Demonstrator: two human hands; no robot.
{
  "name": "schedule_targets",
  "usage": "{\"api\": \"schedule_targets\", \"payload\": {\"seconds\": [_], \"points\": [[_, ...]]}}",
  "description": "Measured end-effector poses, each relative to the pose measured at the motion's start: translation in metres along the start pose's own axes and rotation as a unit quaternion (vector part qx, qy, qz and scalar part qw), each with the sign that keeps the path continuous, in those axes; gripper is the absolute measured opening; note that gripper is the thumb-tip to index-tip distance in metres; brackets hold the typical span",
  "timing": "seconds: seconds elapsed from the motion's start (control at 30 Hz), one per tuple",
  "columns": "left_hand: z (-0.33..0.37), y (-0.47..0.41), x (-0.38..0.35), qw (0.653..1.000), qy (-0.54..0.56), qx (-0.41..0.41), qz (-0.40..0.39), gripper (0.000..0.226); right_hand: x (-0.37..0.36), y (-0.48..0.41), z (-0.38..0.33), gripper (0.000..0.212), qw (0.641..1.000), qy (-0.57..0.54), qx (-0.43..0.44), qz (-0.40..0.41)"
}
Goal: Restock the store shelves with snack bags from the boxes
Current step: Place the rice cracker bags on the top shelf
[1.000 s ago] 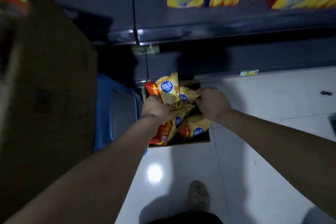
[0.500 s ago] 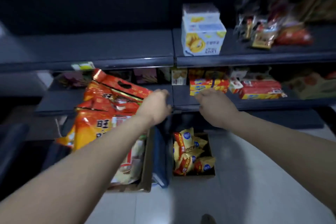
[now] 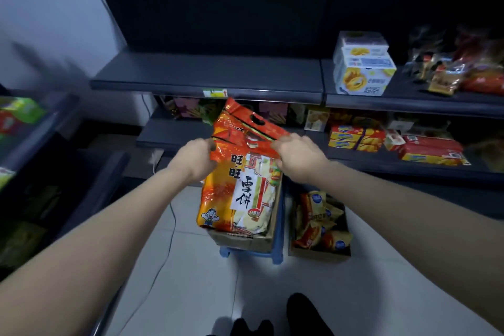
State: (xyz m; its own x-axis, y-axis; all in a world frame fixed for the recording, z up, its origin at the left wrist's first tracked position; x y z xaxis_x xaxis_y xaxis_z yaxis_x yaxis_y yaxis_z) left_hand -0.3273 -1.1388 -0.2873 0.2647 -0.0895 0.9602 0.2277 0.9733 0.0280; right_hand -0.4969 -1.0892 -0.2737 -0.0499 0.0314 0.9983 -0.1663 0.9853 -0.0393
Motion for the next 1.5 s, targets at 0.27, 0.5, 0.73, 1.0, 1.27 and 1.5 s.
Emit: {"api": "schedule_targets", "payload": {"seconds": [0.27, 0.5, 0.73, 1.0, 1.27, 1.5], "points": [[-0.032, -0.017, -0.05, 0.997, -0.01, 0.048, -0.062, 0.047, -0.061, -0.023, 0.011, 0.032, 0.996, 0.016, 0.025, -0.079], [-0.06, -0.038, -0.091, 0.989, 0.011, 0.081, -0.119, 0.054, -0.094, -0.046, 0.008, 0.02, 0.993, 0.015, 0.005, -0.116], [-0.09, -0.072, -0.123, 0.967, 0.115, 0.118, -0.197, 0.069, -0.121, -0.059, -0.001, 0.028, 0.984, 0.008, -0.097, -0.151], [-0.096, -0.095, -0.15, 0.916, 0.281, 0.137, -0.252, 0.063, -0.145, -0.051, -0.012, 0.028, 0.963, -0.015, -0.21, -0.169], [-0.084, -0.1, -0.156, 0.924, 0.314, 0.127, -0.178, 0.05, -0.152, -0.028, -0.01, 0.035, 0.938, -0.064, -0.291, -0.177], [-0.049, -0.09, -0.115, 0.945, 0.288, 0.009, -0.154, 0.049, -0.149, -0.019, 0.016, 0.035, 0.906, -0.122, -0.375, -0.156]]}}
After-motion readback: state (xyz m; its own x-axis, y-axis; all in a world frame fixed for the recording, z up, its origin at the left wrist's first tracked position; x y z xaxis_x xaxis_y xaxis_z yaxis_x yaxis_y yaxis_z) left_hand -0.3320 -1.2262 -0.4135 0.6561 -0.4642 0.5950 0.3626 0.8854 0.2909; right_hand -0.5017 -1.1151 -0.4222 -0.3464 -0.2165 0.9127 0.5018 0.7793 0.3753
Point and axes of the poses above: each hand's wrist, its own y-axis away from the middle knuckle, its own x-axis out of the back of the hand, z = x × y, the point moved 9 cm from there along -y, towards the middle knuckle, and after that the axes turned 10 degrees about z, right-handed, at the moved point
